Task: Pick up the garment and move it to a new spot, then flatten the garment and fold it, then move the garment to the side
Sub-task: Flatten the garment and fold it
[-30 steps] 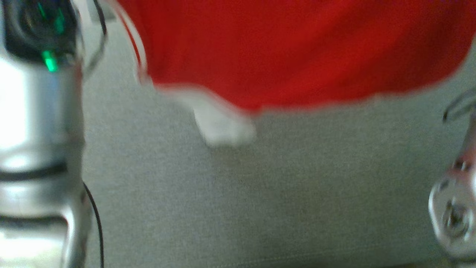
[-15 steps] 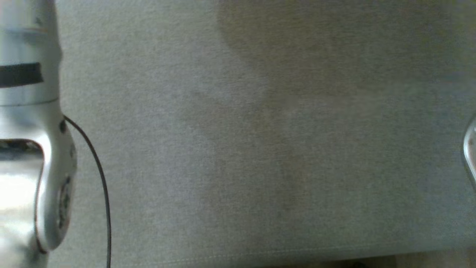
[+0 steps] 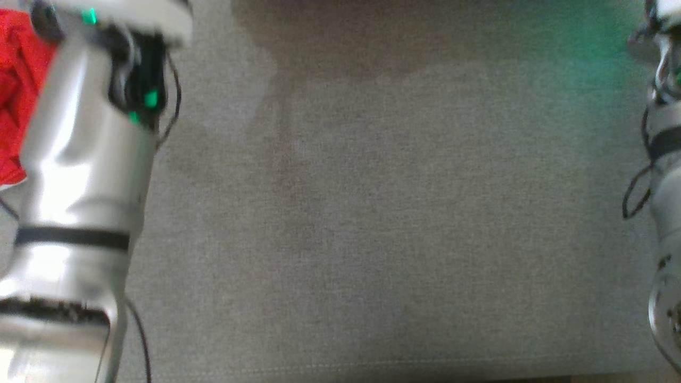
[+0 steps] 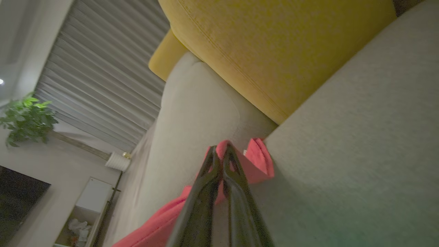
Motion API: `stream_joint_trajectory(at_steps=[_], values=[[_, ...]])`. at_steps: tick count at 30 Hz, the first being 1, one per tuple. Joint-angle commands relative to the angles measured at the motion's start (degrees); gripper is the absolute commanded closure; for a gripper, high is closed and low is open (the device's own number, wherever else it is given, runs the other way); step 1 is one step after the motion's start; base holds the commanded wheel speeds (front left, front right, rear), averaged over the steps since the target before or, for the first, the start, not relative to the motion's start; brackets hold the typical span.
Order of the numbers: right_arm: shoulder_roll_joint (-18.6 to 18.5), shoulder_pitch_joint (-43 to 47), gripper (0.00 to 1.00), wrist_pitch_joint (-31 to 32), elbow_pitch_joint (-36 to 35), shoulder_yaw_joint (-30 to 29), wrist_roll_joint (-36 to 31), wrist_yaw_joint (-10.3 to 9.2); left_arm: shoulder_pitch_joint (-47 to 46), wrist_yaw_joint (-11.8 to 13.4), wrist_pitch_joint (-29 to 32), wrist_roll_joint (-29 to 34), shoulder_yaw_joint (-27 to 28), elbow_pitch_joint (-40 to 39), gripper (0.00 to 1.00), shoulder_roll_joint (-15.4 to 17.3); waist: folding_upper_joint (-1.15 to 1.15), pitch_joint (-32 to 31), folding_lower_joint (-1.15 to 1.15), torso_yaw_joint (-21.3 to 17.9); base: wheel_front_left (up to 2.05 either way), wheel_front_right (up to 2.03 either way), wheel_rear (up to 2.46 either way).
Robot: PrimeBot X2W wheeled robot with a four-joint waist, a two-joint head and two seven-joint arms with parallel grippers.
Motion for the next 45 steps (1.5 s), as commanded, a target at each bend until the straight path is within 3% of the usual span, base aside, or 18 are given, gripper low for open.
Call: stream_joint_trajectory(at_steps=[1, 8, 15, 33, 45], values=[[-1.0, 1.0, 1.00, 0.9, -0.5, 1.5, -0.7, -0.05, 1.7, -0.3, -0.6, 0.3, 0.4, -1.3, 1.00, 3.8, 0.00, -2.0, 0.00, -0.1, 0.00, 0.00, 0.00], [-3.9, 6.2, 1.00, 4.5, 2.6, 6.2, -2.9, -0.05, 12.4, -0.8, 3.7, -1.2, -4.8, -2.5, 1.00, 8.5, 0.00, -6.4, 0.00, 0.4, 0.00, 0.00, 0.00], [-7.5, 11.5, 1.00, 8.8, 2.5, 12.5, -5.2, -0.05, 22.5, -0.8, 9.7, -6.2, -12.9, -9.3, 1.00, 15.6, 0.00, -11.0, 0.00, 1.0, 0.00, 0.00, 0.00], [-15.6, 23.5, 1.00, 22.7, -4.0, 25.2, -4.4, -0.05, 35.9, -0.8, 21.2, -20.9, -19.9, -27.1, 1.00, 28.0, 0.00, -19.7, 0.00, 0.4, 0.00, 0.00, 0.00], [-18.3, 30.7, 1.00, 35.2, -7.4, 26.0, 2.1, -0.05, 43.5, -0.8, 28.6, -28.2, -22.4, -35.8, 1.00, 34.9, 0.00, -24.7, 0.00, -0.5, 0.00, 0.00, 0.00]])
